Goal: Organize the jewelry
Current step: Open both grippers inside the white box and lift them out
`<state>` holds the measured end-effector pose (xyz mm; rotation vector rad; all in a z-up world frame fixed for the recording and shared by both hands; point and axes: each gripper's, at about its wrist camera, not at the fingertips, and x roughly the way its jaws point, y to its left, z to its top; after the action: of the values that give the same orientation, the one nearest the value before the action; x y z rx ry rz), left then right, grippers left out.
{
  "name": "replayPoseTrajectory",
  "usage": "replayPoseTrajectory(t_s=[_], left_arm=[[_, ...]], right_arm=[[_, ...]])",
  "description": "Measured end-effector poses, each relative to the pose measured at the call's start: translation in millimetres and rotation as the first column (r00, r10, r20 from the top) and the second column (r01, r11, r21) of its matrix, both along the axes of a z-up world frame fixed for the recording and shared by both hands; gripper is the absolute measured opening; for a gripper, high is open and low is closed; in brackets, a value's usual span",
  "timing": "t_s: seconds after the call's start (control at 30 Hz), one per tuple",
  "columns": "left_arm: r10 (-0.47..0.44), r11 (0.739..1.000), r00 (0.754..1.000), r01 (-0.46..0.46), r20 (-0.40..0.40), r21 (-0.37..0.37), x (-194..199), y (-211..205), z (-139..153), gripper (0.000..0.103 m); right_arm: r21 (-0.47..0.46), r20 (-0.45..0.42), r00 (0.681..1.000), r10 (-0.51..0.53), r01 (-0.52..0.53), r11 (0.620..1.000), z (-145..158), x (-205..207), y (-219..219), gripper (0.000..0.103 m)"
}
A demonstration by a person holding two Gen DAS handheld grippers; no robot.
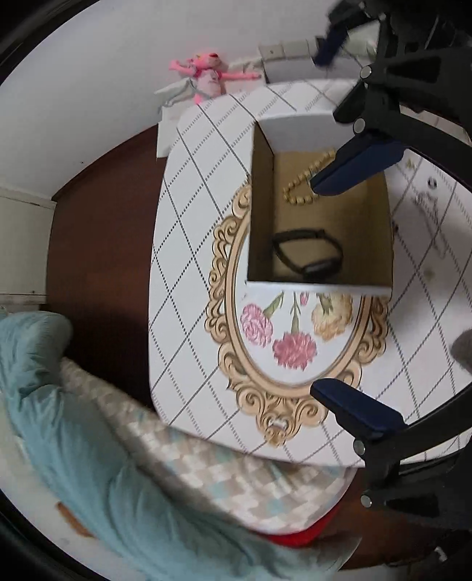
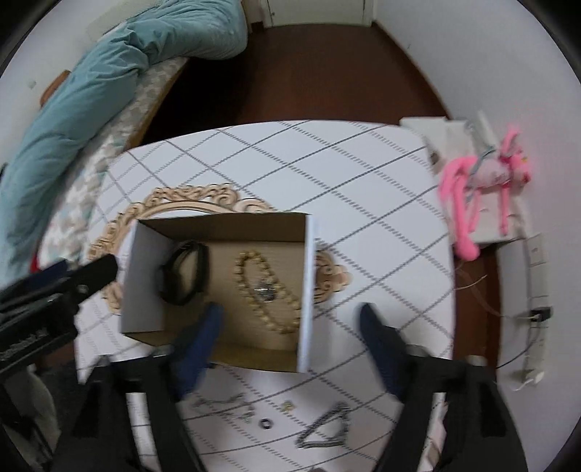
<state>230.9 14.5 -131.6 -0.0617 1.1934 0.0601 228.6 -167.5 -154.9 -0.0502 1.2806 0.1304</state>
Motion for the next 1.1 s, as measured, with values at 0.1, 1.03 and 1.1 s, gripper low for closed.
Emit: replayPoseTrajectory(t_s=[0.1, 1.03, 1.1], left_arm=[[-0.009, 0.999, 1.000, 0.009, 0.001, 0.031, -7.9, -1.4, -9.2, 0.103], [0.011, 0.999, 0.979, -0.018, 0.204, 0.034, -89.6, -4.3, 65.6, 0.103], [0.015, 0.999, 0.976, -0.021, 0.216, 0.025, -96.8, -3.0, 72.4, 0.103]], right_arm=[[-0.064, 0.015, 1.000, 0.000, 0.001, 0.998, -8.2, -5.6, -0.2, 0.099], [-0.064, 0.299, 0.952, -0.065, 0.088, 0.994, 89.7, -91.9, -15.9, 0.101], [-0.054, 0.324, 0.944, -0.068, 0.090, 0.994, 100.8, -100.8, -15.0, 0.101]])
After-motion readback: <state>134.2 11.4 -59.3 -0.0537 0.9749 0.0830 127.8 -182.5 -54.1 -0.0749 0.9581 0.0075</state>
